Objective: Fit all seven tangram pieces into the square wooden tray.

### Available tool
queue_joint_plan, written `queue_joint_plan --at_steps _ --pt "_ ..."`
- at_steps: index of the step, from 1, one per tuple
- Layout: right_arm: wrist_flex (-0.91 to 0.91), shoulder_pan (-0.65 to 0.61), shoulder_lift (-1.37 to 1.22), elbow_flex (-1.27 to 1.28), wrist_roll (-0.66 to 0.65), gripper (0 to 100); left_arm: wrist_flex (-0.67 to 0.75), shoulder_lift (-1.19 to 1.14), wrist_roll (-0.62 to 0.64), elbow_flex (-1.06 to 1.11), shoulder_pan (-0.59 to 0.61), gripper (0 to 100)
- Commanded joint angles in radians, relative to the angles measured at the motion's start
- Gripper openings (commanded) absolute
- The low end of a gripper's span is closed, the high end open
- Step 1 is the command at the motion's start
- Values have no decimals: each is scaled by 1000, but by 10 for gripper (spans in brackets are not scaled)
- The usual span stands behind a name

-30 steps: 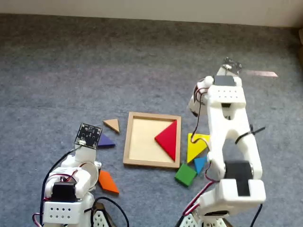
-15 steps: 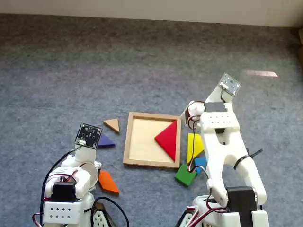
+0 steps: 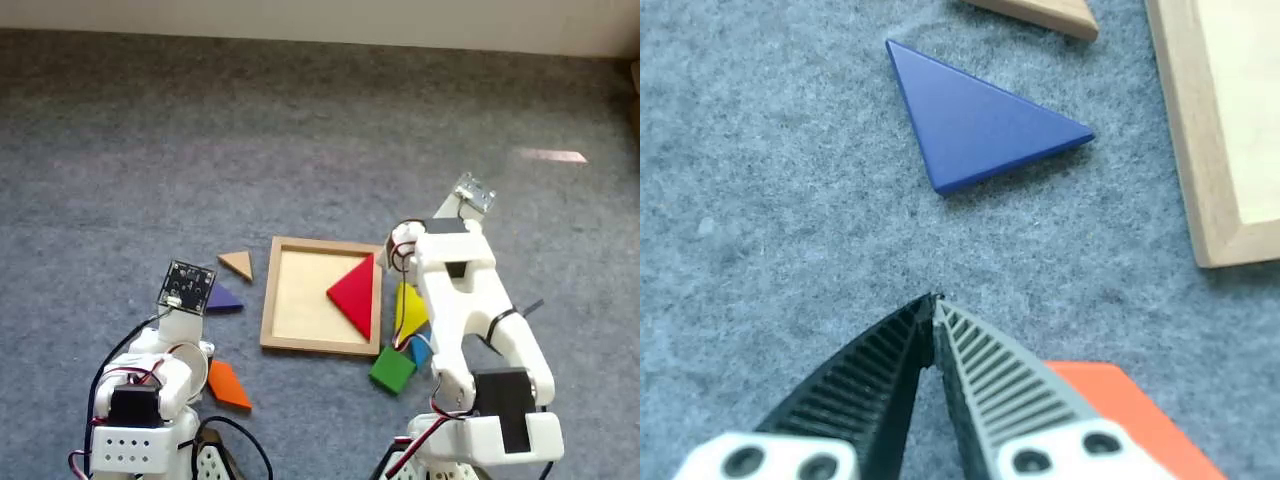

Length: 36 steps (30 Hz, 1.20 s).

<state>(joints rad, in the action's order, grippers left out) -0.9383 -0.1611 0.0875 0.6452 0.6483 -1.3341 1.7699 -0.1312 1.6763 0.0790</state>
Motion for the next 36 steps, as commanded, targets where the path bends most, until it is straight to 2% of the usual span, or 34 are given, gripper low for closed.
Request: queue_joint_plan --at_steps 1,4,13,19,36 --pt "13 -12 1 -12 11 310 -12 45 -3 21 13 11" --pt "13 -13 1 -8 11 358 -12 45 -3 21 13 11" --pt "-27 -59 -8 -10 12 358 -12 45 -3 21 13 11" --pt "88 -61 -10 -1 44 358 -12 45 -3 21 13 11" --pt "85 -54 -12 38 48 354 -12 45 -3 21 13 11"
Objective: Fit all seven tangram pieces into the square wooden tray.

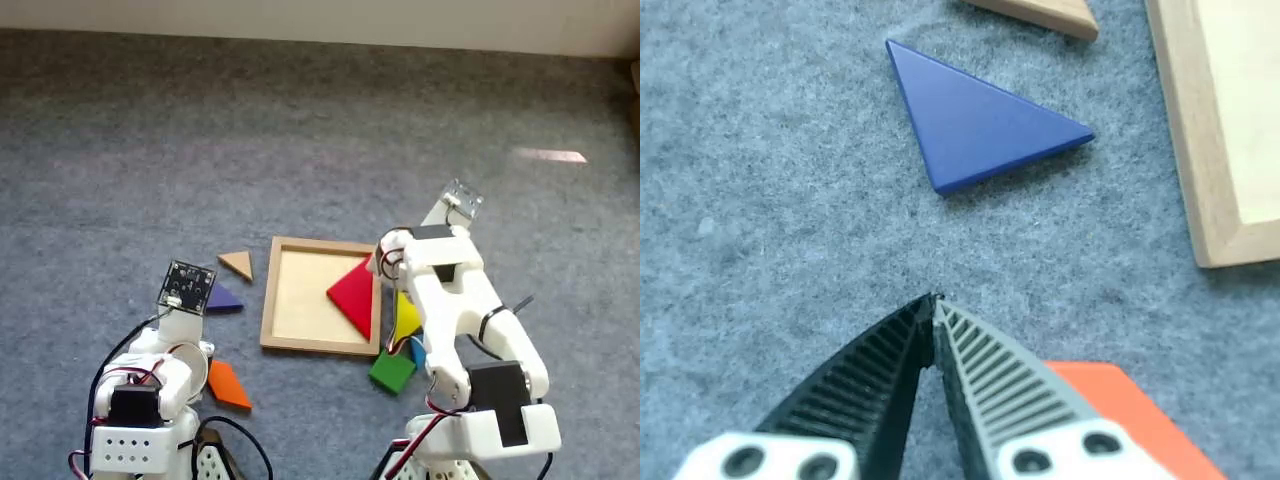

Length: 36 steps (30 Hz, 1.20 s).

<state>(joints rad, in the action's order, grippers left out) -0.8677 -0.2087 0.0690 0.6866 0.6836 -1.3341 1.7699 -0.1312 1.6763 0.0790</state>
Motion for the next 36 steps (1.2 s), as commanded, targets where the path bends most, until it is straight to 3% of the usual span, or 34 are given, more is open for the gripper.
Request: queue_joint_plan --at_steps 1,7,17,23,30,36 --pt "15 -7 5 -4 12 341 -12 45 -3 21 13 11" --pt "15 -7 5 -4 12 224 -12 45 -3 21 13 11" --pt "15 35 7 -10 -2 224 -12 45 -3 21 13 11" --pt "16 65 13 -13 -123 224 -12 45 -3 21 13 11" --pt "15 -41 18 -7 -138 339 -12 45 -3 21 13 11" --pt "-2 -134 10 -4 -140 348 -12 45 -3 21 13 11"
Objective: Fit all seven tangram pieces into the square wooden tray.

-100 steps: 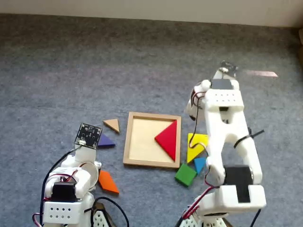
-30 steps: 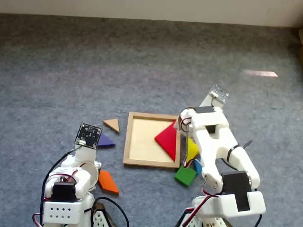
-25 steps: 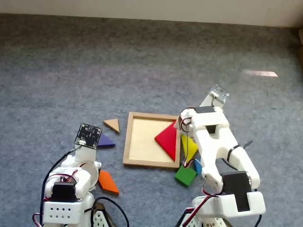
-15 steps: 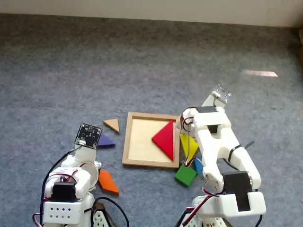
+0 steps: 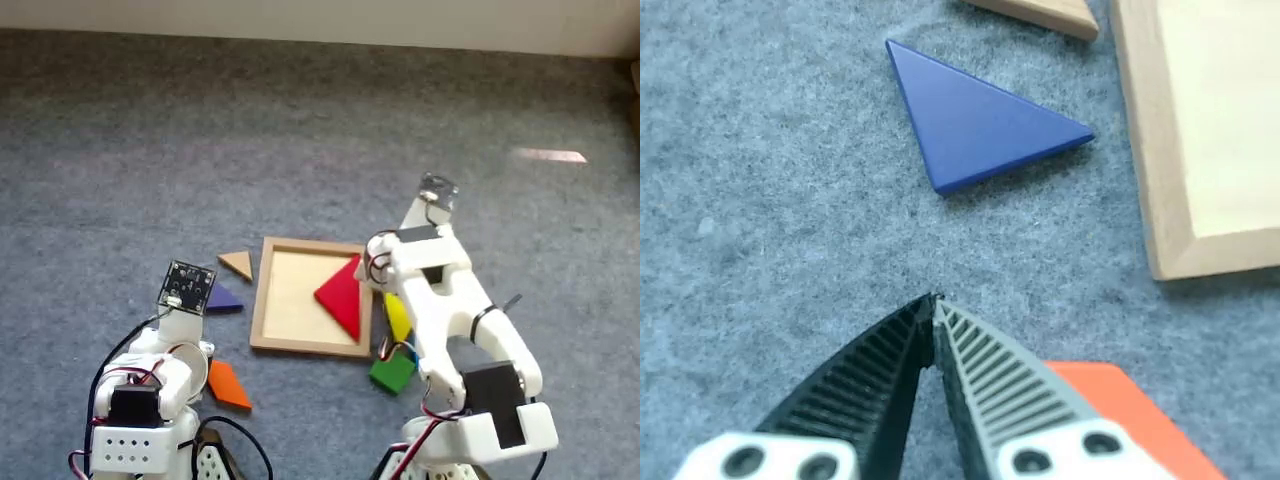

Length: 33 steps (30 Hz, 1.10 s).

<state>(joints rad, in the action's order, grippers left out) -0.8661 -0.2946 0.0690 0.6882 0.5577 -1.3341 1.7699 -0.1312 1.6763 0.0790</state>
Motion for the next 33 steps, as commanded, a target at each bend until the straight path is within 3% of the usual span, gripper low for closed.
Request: queue_joint_plan --at_steps 1,27,33 --pt "-19 -48 10 -5 -14 348 -12 45 -3 21 13 11" --pt "-45 28 5 -1 -14 346 -12 45 -3 21 13 11" --pt "-41 30 5 25 -14 261 -12 45 -3 21 13 11"
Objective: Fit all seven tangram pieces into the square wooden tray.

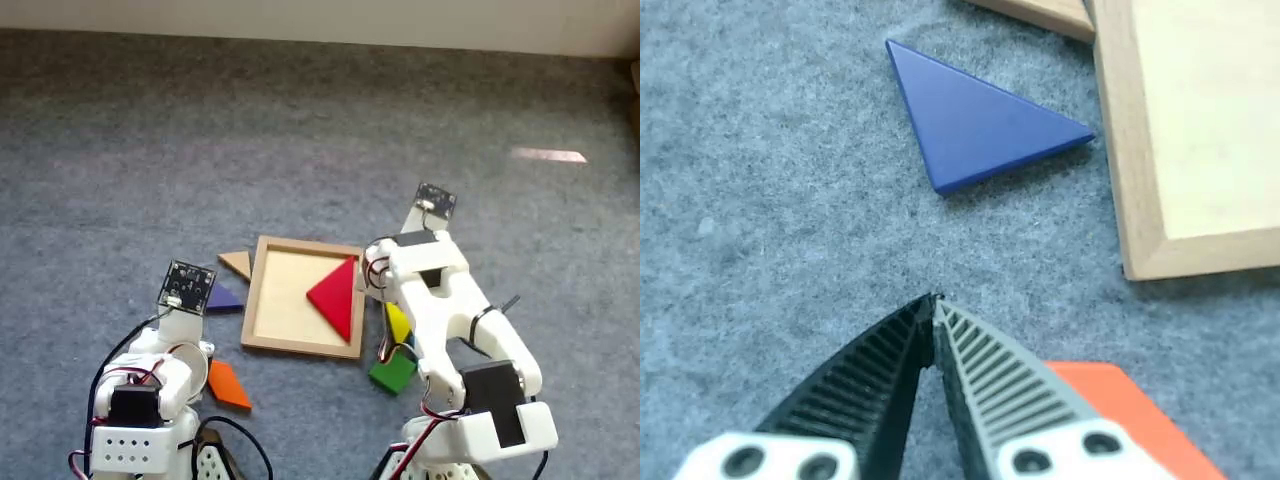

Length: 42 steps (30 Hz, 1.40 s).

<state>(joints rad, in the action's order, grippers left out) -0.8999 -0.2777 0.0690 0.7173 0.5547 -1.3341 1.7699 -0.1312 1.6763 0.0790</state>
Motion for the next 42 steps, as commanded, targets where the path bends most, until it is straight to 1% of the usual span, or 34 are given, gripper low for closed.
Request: queue_joint_plan --at_steps 1,13,17,19,24,27,34,38,42 --pt "-5 13 5 -4 -11 259 -12 45 -3 21 13 11" --pt "-5 13 7 -5 -5 268 -12 45 -3 21 13 11" --pt "-5 13 7 -5 -2 359 -12 45 -3 21 13 11" --pt "-4 10 7 -5 -2 384 -12 45 -3 21 13 11" --pt "39 15 7 -7 5 383 -12 45 -3 21 13 11" --pt "73 35 5 -5 49 383 -12 45 -3 21 13 11" --pt "74 35 5 -1 61 383 -12 45 -3 21 13 11" --pt "74 33 5 -1 157 383 -12 45 -3 21 13 11" --pt "74 33 5 1 175 383 -12 45 -3 21 13 11"
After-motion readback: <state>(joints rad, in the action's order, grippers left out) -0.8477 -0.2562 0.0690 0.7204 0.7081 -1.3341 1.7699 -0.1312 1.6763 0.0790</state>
